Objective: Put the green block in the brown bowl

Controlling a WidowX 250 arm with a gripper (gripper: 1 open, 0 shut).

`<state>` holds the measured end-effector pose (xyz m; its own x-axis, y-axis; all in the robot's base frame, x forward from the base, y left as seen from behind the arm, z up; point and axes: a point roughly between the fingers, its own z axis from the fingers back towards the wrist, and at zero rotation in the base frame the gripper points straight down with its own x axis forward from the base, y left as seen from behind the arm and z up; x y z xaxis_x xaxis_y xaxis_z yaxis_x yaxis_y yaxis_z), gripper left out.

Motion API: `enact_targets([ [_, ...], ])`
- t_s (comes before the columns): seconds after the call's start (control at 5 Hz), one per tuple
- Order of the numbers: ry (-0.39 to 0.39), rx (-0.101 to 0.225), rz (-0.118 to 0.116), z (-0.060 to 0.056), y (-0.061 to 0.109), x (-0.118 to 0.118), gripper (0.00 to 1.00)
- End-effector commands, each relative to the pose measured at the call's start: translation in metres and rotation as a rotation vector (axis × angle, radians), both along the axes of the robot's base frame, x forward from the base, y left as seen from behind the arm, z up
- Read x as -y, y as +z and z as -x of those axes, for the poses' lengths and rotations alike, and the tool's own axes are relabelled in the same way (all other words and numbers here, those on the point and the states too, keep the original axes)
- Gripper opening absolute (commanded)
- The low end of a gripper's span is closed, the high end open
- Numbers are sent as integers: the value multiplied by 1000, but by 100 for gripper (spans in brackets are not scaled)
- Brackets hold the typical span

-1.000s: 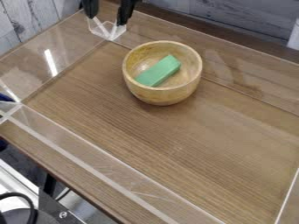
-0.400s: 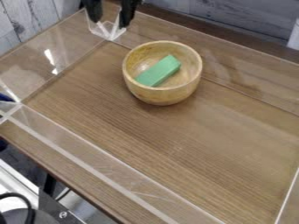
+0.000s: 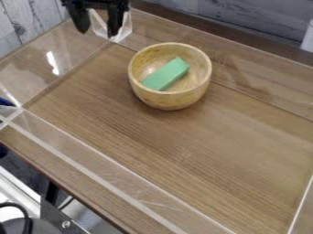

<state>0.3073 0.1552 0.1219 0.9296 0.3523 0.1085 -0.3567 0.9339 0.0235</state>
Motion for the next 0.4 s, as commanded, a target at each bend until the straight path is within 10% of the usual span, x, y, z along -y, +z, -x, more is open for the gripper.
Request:
enact_targets([
  [0.0, -35, 77, -58, -10, 42, 30, 100],
  [0.2, -153, 107, -63, -6, 57, 43, 100],
])
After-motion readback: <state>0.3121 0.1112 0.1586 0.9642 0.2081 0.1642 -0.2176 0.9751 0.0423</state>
